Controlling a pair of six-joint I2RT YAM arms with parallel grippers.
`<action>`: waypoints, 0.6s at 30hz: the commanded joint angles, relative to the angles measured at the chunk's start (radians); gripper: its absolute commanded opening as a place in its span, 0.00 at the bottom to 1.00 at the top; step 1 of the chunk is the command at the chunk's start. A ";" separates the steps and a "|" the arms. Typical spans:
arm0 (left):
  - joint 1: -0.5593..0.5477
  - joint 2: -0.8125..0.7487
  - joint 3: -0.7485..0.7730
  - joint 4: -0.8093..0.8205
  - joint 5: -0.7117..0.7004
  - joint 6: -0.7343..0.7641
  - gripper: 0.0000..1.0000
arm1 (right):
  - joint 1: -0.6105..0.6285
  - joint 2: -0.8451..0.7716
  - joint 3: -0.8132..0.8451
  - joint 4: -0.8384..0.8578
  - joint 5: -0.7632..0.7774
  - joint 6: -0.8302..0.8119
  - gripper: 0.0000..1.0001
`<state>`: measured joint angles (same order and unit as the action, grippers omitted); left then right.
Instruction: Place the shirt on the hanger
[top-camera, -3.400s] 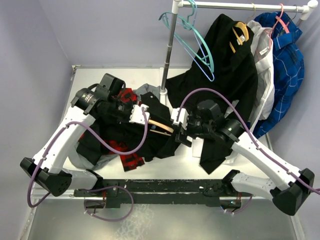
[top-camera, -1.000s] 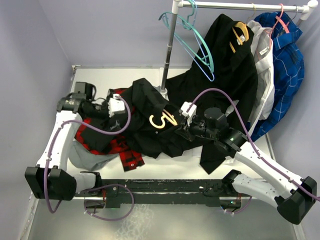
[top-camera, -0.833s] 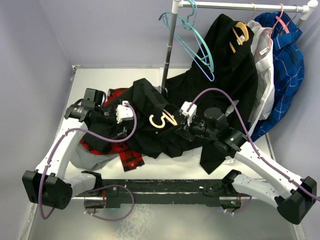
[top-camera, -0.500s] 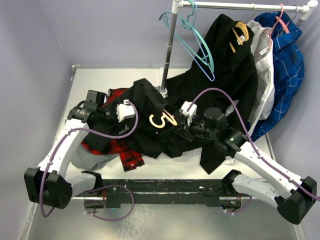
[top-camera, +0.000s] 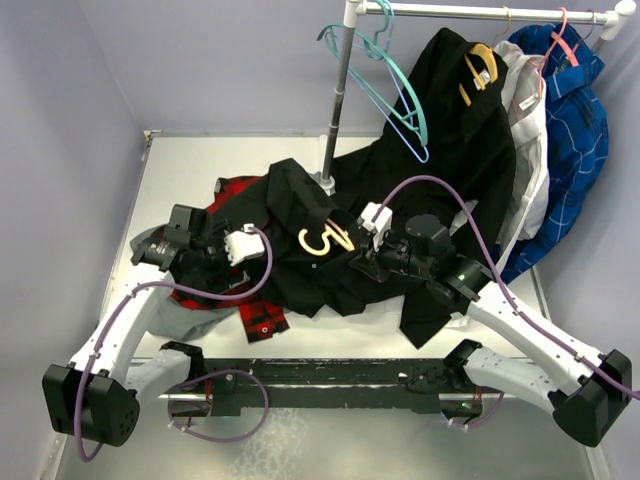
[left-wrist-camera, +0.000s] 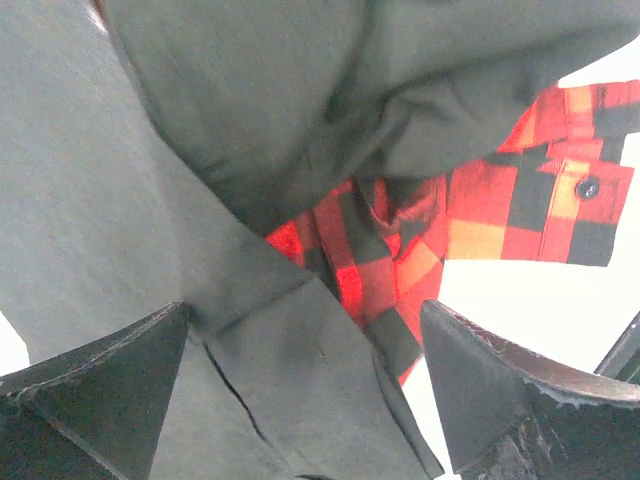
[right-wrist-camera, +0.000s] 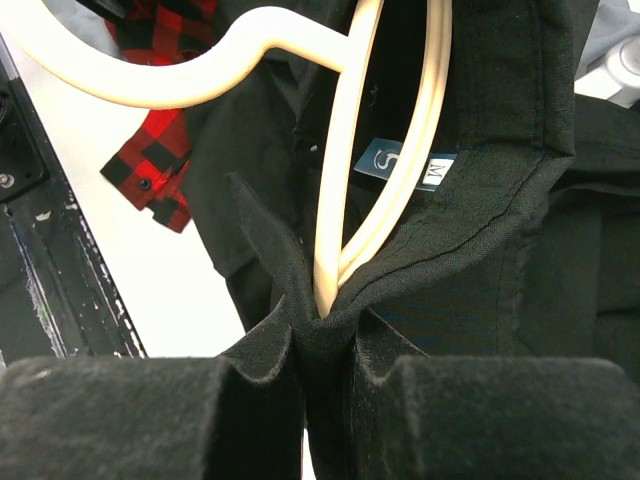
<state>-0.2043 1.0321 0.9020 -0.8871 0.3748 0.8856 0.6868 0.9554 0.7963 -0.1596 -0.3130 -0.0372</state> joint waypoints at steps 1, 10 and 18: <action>-0.003 -0.034 -0.083 0.055 -0.093 -0.014 0.99 | -0.002 -0.009 0.038 0.053 0.021 -0.013 0.00; 0.002 -0.048 -0.070 0.327 -0.268 -0.178 0.00 | -0.002 -0.045 0.046 0.033 0.033 -0.002 0.00; 0.269 0.095 0.056 0.452 -0.263 -0.070 0.00 | -0.003 -0.119 0.084 -0.088 0.139 0.126 0.00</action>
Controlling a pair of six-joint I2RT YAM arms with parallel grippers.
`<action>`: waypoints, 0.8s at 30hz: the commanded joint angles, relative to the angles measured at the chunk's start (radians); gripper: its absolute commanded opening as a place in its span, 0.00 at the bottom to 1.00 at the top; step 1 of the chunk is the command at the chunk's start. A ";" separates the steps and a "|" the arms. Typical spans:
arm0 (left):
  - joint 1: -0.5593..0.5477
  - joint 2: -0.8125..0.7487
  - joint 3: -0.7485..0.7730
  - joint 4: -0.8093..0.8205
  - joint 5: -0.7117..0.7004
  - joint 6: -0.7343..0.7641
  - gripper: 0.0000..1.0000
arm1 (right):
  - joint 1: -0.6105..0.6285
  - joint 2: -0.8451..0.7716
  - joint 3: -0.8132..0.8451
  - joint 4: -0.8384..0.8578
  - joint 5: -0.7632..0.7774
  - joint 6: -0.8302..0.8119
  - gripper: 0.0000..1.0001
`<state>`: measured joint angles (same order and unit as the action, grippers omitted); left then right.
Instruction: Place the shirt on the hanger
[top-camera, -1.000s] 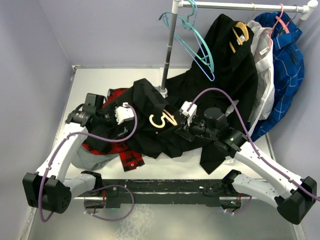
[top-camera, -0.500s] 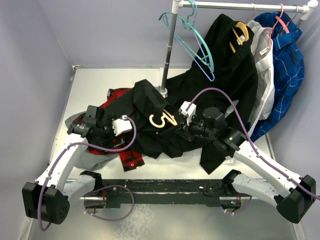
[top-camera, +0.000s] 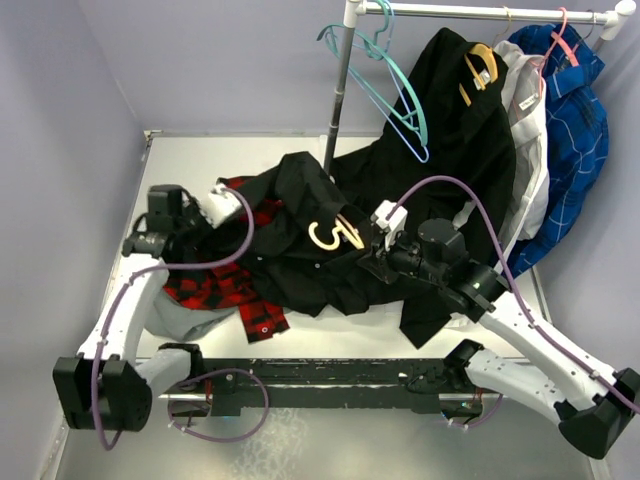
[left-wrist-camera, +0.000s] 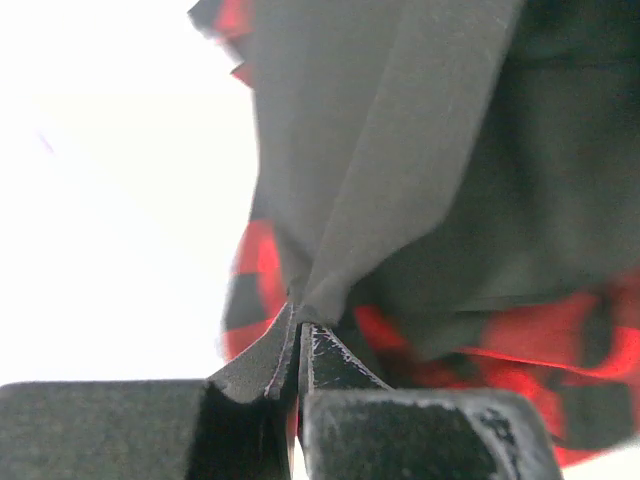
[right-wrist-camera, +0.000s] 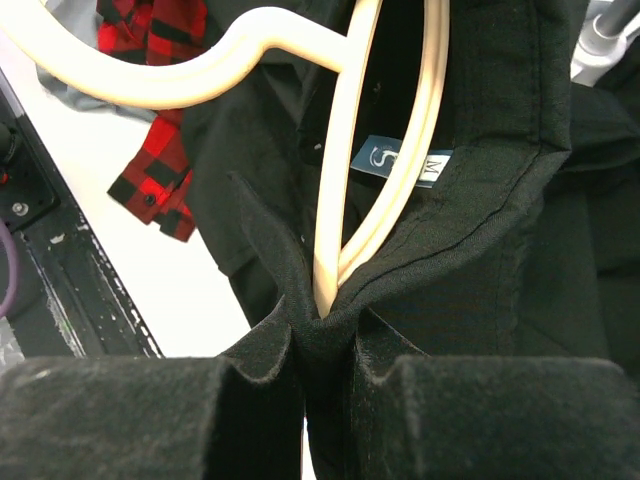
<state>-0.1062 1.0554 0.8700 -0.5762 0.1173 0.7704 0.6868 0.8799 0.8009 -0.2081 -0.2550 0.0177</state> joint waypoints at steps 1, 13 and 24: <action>0.217 0.104 0.101 0.150 0.014 0.064 0.00 | -0.003 -0.046 0.089 -0.062 0.091 0.082 0.00; 0.477 0.294 0.213 0.234 0.091 0.122 0.00 | -0.003 -0.063 0.141 -0.177 0.155 0.100 0.00; 0.667 0.548 0.319 0.354 0.074 0.066 0.00 | -0.003 -0.135 0.196 -0.284 0.251 0.096 0.00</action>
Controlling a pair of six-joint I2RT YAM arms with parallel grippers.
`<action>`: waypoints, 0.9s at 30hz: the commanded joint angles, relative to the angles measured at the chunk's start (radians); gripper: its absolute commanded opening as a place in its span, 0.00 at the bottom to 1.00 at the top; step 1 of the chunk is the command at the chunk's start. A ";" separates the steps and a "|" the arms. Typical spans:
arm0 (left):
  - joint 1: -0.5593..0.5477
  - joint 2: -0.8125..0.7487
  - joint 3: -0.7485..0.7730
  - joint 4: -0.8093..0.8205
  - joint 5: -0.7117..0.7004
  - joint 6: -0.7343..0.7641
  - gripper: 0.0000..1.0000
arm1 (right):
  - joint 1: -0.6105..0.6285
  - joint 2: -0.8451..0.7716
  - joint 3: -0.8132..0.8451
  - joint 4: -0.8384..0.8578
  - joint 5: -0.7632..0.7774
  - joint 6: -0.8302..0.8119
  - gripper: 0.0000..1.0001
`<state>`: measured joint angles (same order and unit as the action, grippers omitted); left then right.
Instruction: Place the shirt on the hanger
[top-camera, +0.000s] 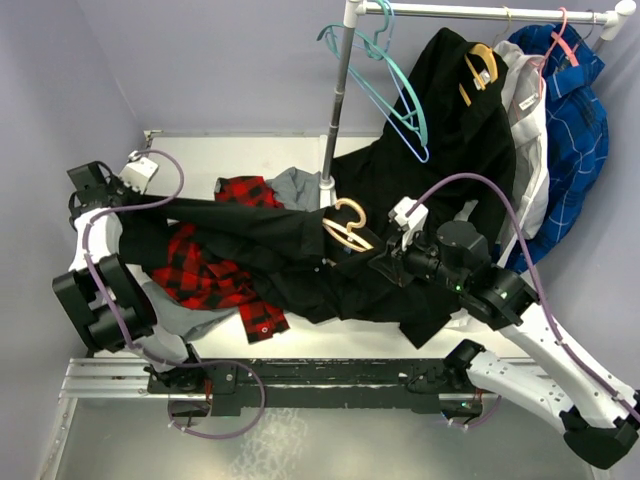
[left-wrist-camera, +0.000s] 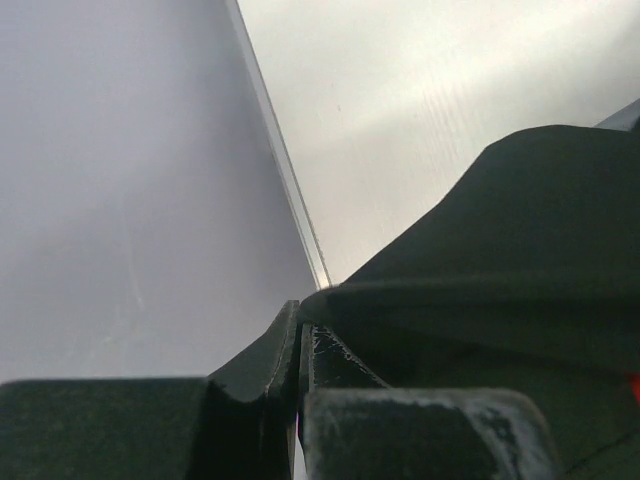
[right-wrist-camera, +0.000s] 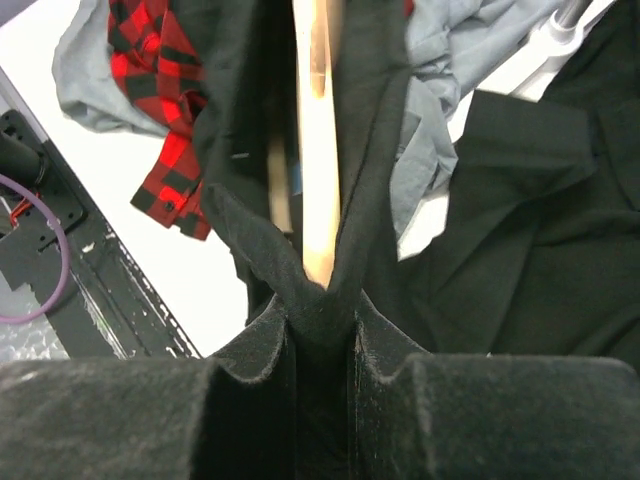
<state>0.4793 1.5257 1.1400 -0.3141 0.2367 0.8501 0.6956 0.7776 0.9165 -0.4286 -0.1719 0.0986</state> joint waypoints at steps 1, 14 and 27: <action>0.089 0.088 0.046 0.094 -0.043 -0.015 0.00 | -0.013 -0.035 0.082 -0.073 0.177 0.012 0.00; 0.089 -0.005 0.218 -0.374 0.426 -0.042 0.99 | -0.013 -0.075 0.157 -0.118 0.215 -0.022 0.00; -0.440 -0.226 0.509 -0.531 0.799 -0.517 0.99 | -0.013 -0.031 0.278 -0.294 0.359 0.224 0.00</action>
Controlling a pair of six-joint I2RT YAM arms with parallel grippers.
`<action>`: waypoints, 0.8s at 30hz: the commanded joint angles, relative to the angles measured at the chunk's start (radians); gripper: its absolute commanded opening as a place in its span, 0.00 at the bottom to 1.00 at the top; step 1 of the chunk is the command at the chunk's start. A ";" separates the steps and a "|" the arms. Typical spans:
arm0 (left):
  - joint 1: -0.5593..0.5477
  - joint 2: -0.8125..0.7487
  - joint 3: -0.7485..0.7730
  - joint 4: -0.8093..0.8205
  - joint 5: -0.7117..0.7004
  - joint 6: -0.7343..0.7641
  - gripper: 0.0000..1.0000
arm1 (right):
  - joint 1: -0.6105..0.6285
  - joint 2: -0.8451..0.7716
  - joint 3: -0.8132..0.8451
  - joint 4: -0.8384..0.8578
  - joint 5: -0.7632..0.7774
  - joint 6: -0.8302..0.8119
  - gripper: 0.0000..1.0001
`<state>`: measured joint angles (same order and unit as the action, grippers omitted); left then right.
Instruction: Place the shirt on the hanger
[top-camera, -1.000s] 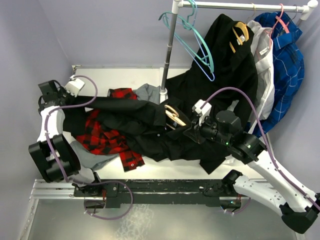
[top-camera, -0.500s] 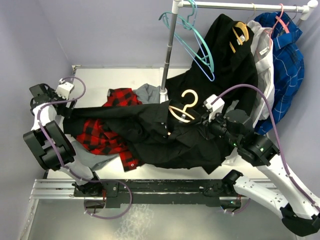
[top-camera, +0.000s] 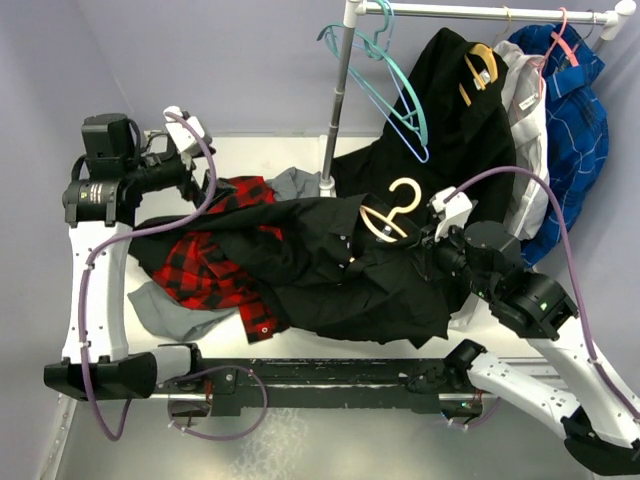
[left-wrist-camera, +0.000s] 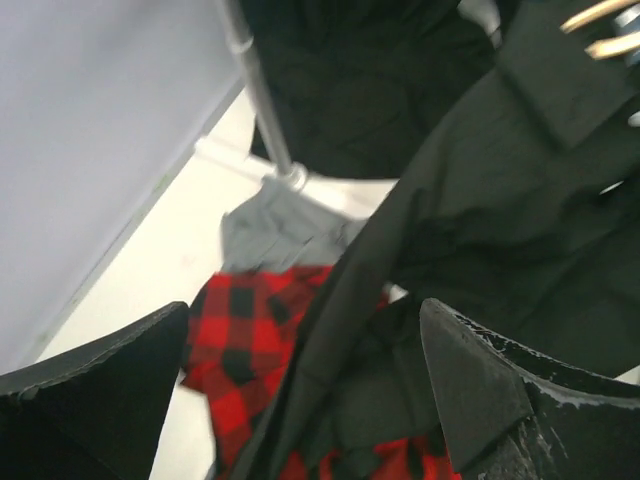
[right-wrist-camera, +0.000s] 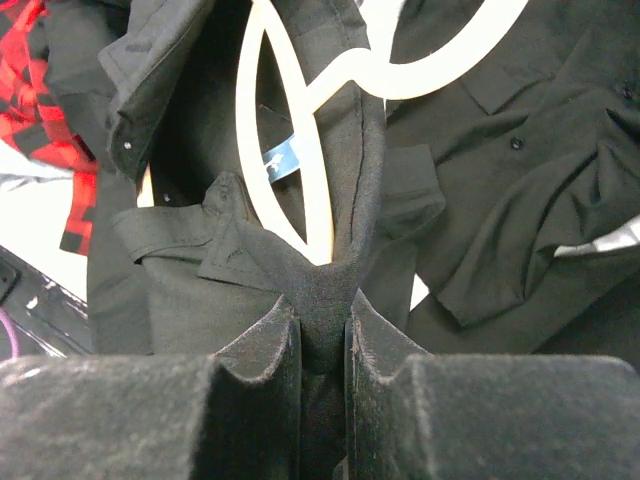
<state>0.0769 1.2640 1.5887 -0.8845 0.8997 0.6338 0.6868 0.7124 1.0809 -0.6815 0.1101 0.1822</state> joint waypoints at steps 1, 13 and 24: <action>-0.089 0.044 0.066 0.060 0.115 -0.332 0.99 | -0.003 0.057 0.126 -0.064 0.067 0.144 0.00; -0.848 0.251 0.093 0.232 -0.578 -0.388 0.99 | -0.003 0.002 -0.016 0.054 0.062 0.286 0.00; -0.974 0.370 0.196 0.203 -0.680 -0.392 0.99 | -0.004 -0.003 -0.029 0.056 0.076 0.286 0.00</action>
<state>-0.8791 1.6253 1.7164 -0.7116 0.2638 0.2710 0.6861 0.7128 1.0424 -0.6987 0.1665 0.4389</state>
